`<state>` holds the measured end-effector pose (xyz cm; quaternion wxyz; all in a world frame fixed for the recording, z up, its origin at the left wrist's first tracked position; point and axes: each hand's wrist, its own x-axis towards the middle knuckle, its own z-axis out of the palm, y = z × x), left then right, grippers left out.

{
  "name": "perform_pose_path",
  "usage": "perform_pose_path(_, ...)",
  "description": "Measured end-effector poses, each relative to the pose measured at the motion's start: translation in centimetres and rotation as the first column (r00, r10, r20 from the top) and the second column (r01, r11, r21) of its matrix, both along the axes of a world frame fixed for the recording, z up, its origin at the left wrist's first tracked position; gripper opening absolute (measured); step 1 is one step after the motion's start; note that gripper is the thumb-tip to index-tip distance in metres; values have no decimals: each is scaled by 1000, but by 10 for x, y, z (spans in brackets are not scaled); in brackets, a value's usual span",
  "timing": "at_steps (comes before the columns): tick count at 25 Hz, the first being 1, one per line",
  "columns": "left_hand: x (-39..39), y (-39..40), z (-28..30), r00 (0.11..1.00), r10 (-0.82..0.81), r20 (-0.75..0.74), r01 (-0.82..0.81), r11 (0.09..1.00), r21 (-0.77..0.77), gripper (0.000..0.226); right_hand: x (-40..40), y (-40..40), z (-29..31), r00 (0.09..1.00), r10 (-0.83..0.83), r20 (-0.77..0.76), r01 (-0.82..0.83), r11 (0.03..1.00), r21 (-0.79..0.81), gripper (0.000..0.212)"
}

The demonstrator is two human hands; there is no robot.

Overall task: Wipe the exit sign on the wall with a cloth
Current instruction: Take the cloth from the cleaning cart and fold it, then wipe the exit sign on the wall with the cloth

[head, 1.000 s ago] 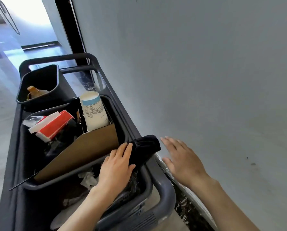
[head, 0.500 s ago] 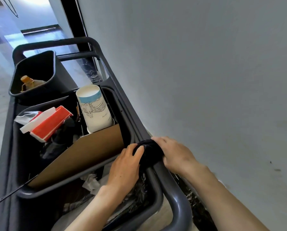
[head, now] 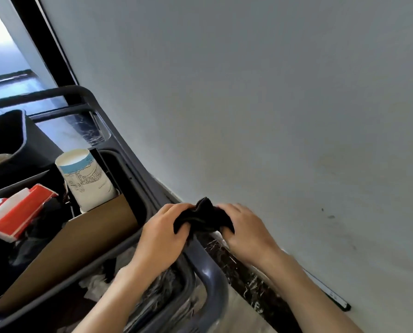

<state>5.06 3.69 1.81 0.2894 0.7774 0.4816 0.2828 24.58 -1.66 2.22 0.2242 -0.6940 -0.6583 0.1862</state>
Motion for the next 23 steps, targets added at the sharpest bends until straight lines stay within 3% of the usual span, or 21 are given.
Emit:
perform_pose_path(5, 74, -51, 41, 968, -163, 192, 181, 980, -81, 51, 50, -87, 44, 990, -124, -68, 125, 992, 9, 66)
perform_pose_path(9, 139, -107, 69, 923, -312, 224, 337, 938, -83, 58, 84, -171, 68, 950, -290, -113, 295, 955, 31, 74)
perform_pose_path(15, 216, -197, 89, 816, -505, 281, 549, 830, -100, 59, 137, -286, 86, 821, -571, 15, 555, 803, 219, 38)
perform_pose_path(20, 262, -240, 87, 720, -645, 257, 684, 721, -107, 60, 167, -344, 84, 673, -719, -175, 738, 635, 229, 12)
perform_pose_path(23, 282, -246, 79, 662, -701, 264, 747, 646, -159, 63, 176, -357, 77, 591, -751, -293, 806, 562, 186, 15)
